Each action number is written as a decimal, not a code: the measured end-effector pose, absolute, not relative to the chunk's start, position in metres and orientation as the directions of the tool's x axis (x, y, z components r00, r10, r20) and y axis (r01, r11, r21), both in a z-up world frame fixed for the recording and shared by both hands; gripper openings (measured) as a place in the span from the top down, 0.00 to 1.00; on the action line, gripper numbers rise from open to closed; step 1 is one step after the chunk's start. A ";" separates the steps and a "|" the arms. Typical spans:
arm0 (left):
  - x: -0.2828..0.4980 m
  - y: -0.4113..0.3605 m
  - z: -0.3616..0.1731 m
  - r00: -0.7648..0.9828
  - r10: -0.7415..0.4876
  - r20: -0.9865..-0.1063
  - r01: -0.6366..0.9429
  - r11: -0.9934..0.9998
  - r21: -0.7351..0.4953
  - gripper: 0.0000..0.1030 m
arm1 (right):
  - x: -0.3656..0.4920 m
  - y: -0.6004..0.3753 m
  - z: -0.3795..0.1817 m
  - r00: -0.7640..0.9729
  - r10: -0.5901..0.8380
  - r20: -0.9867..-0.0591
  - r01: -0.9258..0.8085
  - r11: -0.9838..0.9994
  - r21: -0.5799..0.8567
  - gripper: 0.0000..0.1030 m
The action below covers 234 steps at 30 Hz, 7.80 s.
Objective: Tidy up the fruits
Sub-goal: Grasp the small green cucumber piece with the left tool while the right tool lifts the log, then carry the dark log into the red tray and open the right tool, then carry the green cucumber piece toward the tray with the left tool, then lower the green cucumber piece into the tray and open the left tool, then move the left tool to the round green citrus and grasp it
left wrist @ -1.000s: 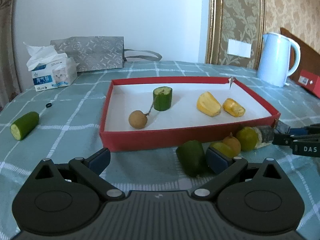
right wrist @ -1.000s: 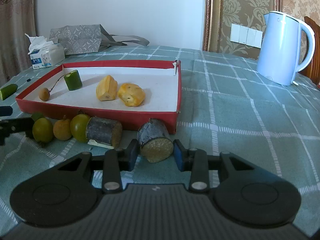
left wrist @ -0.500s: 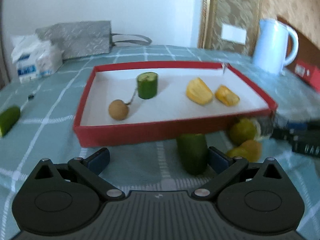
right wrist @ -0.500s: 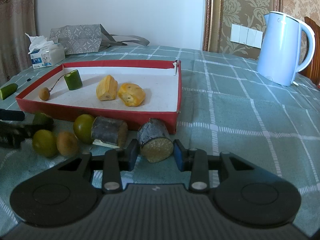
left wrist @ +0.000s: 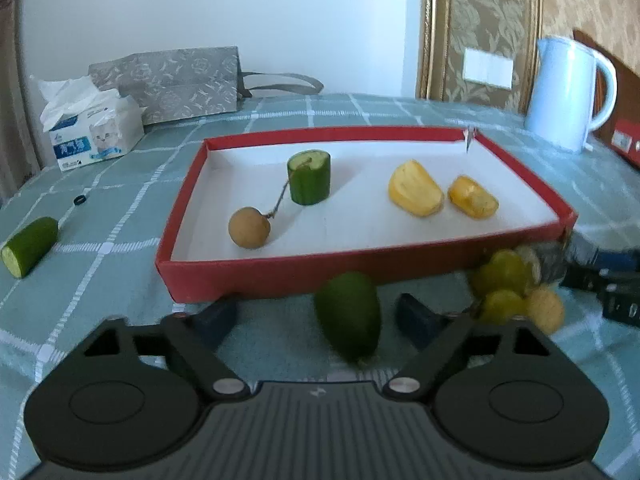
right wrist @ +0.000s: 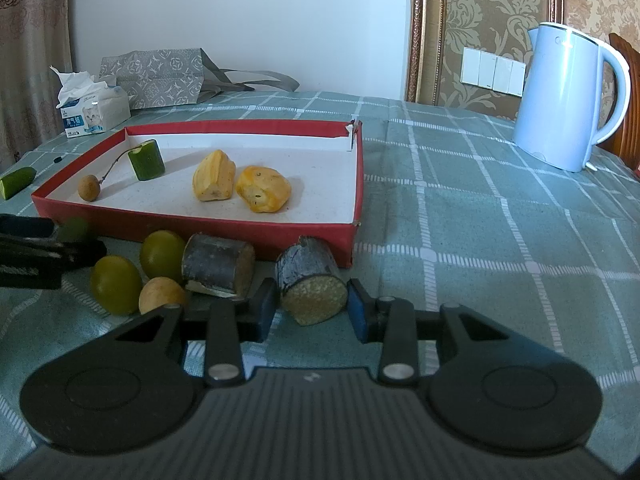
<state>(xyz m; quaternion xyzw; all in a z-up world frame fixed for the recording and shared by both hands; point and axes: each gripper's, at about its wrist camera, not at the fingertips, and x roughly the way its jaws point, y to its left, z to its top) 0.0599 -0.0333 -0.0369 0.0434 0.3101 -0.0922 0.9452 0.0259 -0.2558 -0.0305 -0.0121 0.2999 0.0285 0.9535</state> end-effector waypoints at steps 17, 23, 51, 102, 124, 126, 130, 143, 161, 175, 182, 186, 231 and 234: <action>0.051 -0.032 -0.035 0.808 -0.178 -0.562 0.235 0.972 0.030 0.68 | 0.026 -0.256 -0.031 0.819 0.047 -0.572 -0.062 0.998 -0.006 0.65; 0.043 -0.020 -0.030 0.821 -0.183 -0.541 0.228 0.974 0.016 0.68 | 0.026 -0.256 -0.031 0.819 0.048 -0.572 -0.061 0.998 -0.004 0.65; 0.050 0.026 -0.036 0.801 -0.243 -0.547 0.178 0.969 -0.170 0.68 | 0.008 -0.255 0.003 0.909 0.006 -0.418 -0.034 0.998 -0.059 0.70; 0.049 0.027 -0.036 0.801 -0.248 -0.545 0.181 0.968 -0.174 0.68 | 0.011 -0.255 0.008 0.935 -0.181 -0.306 0.130 0.975 -0.178 0.09; 0.049 0.028 -0.036 0.806 -0.236 -0.543 0.167 0.970 -0.175 0.68 | 0.020 -0.273 -0.030 0.822 -0.042 -0.568 0.037 0.999 -0.020 0.08; 0.048 0.030 -0.036 0.809 -0.240 -0.537 0.164 0.969 -0.186 0.68 | 0.022 -0.278 -0.031 0.815 -0.040 -0.578 0.050 0.999 0.001 0.04; 0.039 0.023 -0.030 0.828 -0.222 -0.515 0.181 0.975 -0.129 0.68 | 0.026 -0.286 -0.034 0.795 -0.025 -0.606 0.070 0.996 0.051 0.00; 0.073 -0.017 0.016 0.852 -0.222 -0.475 0.239 0.971 -0.027 0.71 | 0.028 -0.282 -0.035 0.787 -0.039 -0.615 0.071 0.997 0.027 0.00; 0.050 -0.005 -0.016 0.777 -0.285 -0.562 0.295 0.953 -0.076 0.70 | 0.029 -0.280 -0.035 0.783 -0.051 -0.620 0.070 0.998 0.007 0.00; 0.056 0.002 -0.026 0.767 -0.278 -0.579 0.302 0.952 -0.057 0.70 | 0.028 -0.280 -0.036 0.783 -0.050 -0.621 0.069 0.998 0.007 0.00; 0.055 0.006 -0.027 0.775 -0.264 -0.573 0.275 0.959 -0.070 0.71 | 0.028 -0.280 -0.036 0.783 -0.050 -0.621 0.069 0.998 0.007 0.00; 0.052 0.005 -0.009 0.805 -0.277 -0.525 0.277 0.957 -0.081 0.71 | 0.028 -0.280 -0.035 0.782 -0.051 -0.621 0.069 0.998 0.006 0.00; 0.015 -0.037 -0.014 0.820 -0.312 -0.479 0.335 0.941 -0.041 0.23 | 0.028 -0.281 -0.036 0.782 -0.050 -0.622 0.068 0.998 0.006 0.00; 0.013 -0.039 -0.015 0.815 -0.328 -0.478 0.349 0.936 -0.049 0.23 | 0.028 -0.281 -0.036 0.782 -0.050 -0.622 0.068 0.998 0.006 0.00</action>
